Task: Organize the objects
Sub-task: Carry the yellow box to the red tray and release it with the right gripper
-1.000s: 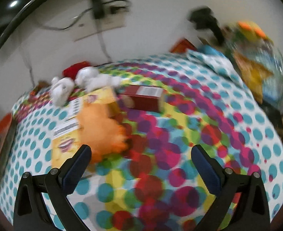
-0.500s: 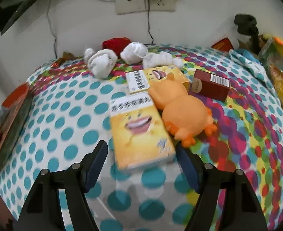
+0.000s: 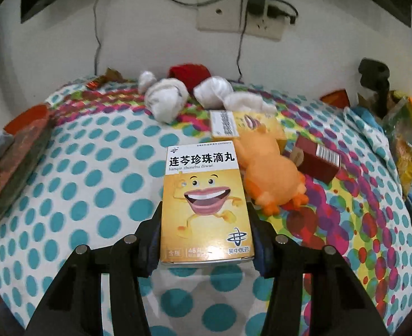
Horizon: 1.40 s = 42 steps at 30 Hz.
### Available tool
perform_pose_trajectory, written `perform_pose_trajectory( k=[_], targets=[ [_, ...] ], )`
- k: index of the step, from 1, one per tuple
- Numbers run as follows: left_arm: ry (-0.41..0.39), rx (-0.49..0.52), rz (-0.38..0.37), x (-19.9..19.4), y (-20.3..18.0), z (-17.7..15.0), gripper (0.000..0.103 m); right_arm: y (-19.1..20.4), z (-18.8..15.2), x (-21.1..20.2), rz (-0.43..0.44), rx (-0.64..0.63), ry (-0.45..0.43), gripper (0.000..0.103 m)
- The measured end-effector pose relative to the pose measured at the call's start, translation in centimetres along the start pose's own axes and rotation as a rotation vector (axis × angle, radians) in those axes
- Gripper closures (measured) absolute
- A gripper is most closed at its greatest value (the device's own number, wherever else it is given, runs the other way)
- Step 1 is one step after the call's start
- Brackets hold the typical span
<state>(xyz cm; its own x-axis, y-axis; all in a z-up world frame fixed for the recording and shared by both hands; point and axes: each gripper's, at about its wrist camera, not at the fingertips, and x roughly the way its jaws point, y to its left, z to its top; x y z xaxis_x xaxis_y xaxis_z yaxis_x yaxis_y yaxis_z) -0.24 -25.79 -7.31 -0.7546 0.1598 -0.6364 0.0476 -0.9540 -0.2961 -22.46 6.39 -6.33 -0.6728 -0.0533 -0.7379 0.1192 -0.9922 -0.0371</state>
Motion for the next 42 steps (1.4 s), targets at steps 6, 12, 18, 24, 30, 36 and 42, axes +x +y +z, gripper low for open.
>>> perform_pose_trajectory(
  k=[6,12,18,24,30,36,42],
  targets=[
    [0.002,0.003,0.059,-0.5,0.0,-0.3,0.037,2.7,2.3,-1.1,0.043,-0.013,-0.041,0.054],
    [-0.035,-0.045,0.106,-2.5,1.7,-1.2,0.037,6.2,3.7,-2.4,0.08,-0.056,-0.062,0.054],
    [-0.054,-0.07,0.12,-2.7,2.8,-0.7,0.037,11.2,4.8,-2.9,0.117,-0.122,-0.071,0.054],
    [-0.057,-0.08,0.122,-2.8,3.3,-0.6,0.037,16.5,5.9,-3.3,0.146,-0.195,-0.083,0.054],
    [-0.042,-0.108,0.113,-2.5,4.2,-0.5,0.037,21.8,6.7,-2.6,0.168,-0.268,-0.071,0.054],
    [-0.035,-0.157,0.105,-2.5,5.6,-0.2,0.037,26.8,6.9,-1.3,0.186,-0.336,-0.045,0.053],
    [-0.028,-0.207,0.107,-2.7,6.9,0.1,0.037,31.4,8.4,0.8,0.214,-0.369,-0.006,0.053]
  ],
)
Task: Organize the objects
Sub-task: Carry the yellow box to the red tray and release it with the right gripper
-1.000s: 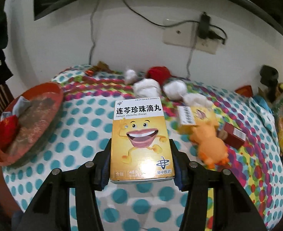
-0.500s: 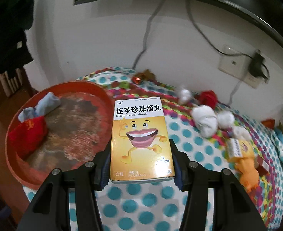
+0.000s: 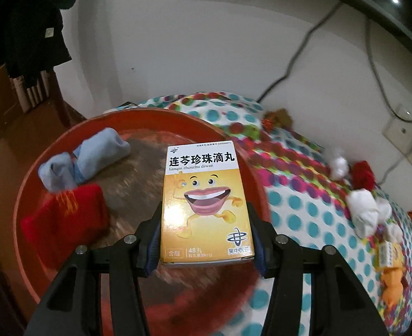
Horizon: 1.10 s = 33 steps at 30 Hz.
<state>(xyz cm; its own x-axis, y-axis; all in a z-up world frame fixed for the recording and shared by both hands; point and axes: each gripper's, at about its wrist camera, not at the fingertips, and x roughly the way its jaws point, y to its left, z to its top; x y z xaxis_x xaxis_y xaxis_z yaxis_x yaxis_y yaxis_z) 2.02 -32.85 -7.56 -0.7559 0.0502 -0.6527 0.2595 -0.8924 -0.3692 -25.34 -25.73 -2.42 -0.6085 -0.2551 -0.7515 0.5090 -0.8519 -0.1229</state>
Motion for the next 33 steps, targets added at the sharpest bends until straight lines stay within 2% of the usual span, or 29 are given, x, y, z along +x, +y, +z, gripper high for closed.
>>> perform_pose_trajectory(
  k=[7,13,33],
  targets=[
    [-0.005,-0.028,0.02,0.0,0.7,0.4,0.037,2.5,3.6,2.7,0.039,-0.002,0.029,0.053],
    [0.001,-0.042,0.015,0.2,1.0,0.6,0.037,4.1,5.3,4.6,0.061,0.01,0.056,0.053],
    [0.016,-0.103,0.017,0.6,2.5,1.1,0.037,6.5,5.6,10.9,0.072,0.031,0.164,0.053]
  ],
)
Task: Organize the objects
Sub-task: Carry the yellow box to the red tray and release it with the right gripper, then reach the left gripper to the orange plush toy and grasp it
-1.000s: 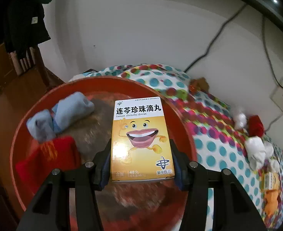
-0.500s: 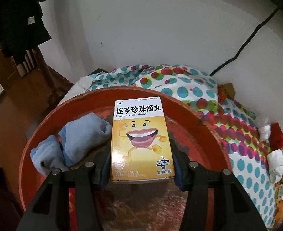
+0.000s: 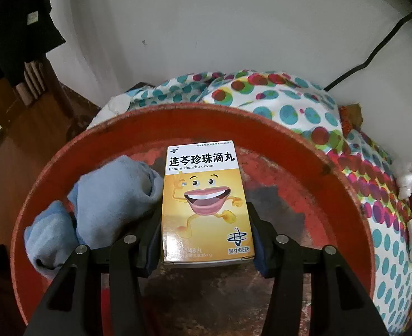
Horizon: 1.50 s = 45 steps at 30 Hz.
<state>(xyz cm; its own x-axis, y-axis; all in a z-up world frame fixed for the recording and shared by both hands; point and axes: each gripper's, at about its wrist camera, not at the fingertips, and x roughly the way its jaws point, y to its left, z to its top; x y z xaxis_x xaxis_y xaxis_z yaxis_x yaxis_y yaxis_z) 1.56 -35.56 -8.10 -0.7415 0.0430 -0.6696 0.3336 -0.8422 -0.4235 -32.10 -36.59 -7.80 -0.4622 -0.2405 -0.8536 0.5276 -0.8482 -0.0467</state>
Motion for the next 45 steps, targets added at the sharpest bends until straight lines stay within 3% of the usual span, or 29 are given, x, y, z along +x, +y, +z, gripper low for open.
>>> perform_pose_trajectory(
  k=[3,5,6,9,11,13,15,17,19,25,30,37,45],
  targets=[
    [0.0,0.007,0.002,0.0,-0.1,0.0,0.037,0.1,-0.2,0.4,0.023,-0.005,0.013,0.05],
    [-0.002,0.022,0.006,0.0,-0.3,-0.1,0.037,0.2,-0.5,0.4,0.035,-0.008,0.032,0.032],
    [-0.005,0.028,0.008,0.0,-0.4,-0.1,0.037,0.2,-0.5,0.0,0.019,-0.015,0.02,0.029],
    [-0.027,0.051,0.007,-0.4,-1.0,-0.2,0.037,-0.8,-1.0,-3.7,-0.012,-0.036,-0.111,0.024],
    [-0.055,0.078,0.002,-1.0,-1.8,-0.4,0.037,-3.2,-1.9,-6.9,-0.061,-0.001,-0.218,0.007],
    [-0.114,0.129,-0.033,-2.1,-3.1,-0.6,0.037,-6.1,-3.5,-9.6,-0.129,0.03,-0.314,0.002],
    [-0.173,0.195,-0.064,-3.3,-4.6,-1.0,0.037,-10.1,-6.0,-11.9,-0.25,0.055,-0.387,0.001],
    [-0.239,0.29,-0.121,-4.6,-6.5,-2.0,0.037,-14.4,-8.4,-13.1,-0.33,0.083,-0.403,0.001],
    [-0.242,0.339,-0.149,-4.7,-7.7,-2.7,0.034,-19.6,-11.9,-14.2,-0.398,0.134,-0.399,0.001],
    [-0.17,0.464,-0.192,-2.5,-11.7,-5.0,0.034,-34.8,-21.9,-18.3,-0.498,0.405,-0.391,0.0],
    [-0.063,0.522,-0.216,1.8,-17.0,-6.0,0.034,-42.5,-27.6,-19.0,-0.516,0.571,-0.371,0.0],
    [0.021,0.601,-0.251,7.1,-25.8,-5.5,0.034,-45.6,-30.8,-19.3,-0.474,0.675,-0.401,0.0],
    [0.043,0.649,-0.184,13.8,-32.8,-2.6,0.034,-45.2,-31.4,-20.4,-0.523,0.691,-0.447,0.0]
  ],
)
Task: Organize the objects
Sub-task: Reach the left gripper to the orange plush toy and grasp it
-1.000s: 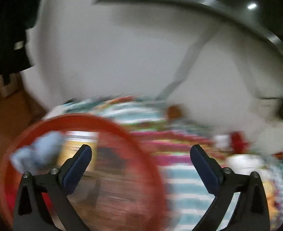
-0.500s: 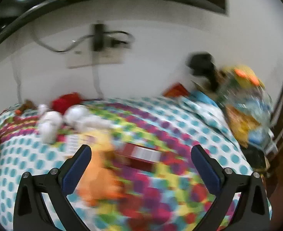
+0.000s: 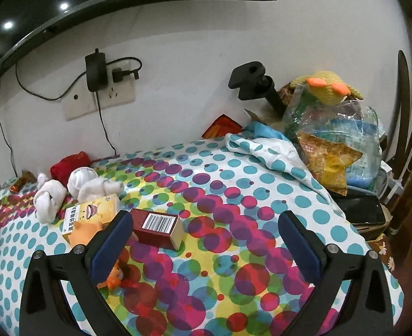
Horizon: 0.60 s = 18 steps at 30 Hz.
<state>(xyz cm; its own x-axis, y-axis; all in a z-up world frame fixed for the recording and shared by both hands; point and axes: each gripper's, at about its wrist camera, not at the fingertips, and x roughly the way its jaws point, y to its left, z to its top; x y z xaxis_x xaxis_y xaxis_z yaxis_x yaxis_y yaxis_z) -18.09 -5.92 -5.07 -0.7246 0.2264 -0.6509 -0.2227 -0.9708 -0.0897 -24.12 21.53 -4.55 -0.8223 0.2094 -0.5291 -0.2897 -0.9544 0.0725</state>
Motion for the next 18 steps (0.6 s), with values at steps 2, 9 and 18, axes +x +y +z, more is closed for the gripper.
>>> perform_pose_trajectory(
  k=[2,9,18],
  targets=[
    [0.027,0.002,-0.023,1.9,-1.1,1.1,0.034,-0.1,0.0,0.0,-0.002,0.003,0.001,0.0],
    [0.085,0.079,-0.136,7.6,-8.0,3.4,0.034,-1.7,0.0,0.2,-0.023,0.086,0.008,0.0],
    [0.129,0.054,-0.133,13.0,-11.6,5.8,0.033,-5.2,-0.7,1.9,0.021,0.273,0.087,0.0]
  ],
)
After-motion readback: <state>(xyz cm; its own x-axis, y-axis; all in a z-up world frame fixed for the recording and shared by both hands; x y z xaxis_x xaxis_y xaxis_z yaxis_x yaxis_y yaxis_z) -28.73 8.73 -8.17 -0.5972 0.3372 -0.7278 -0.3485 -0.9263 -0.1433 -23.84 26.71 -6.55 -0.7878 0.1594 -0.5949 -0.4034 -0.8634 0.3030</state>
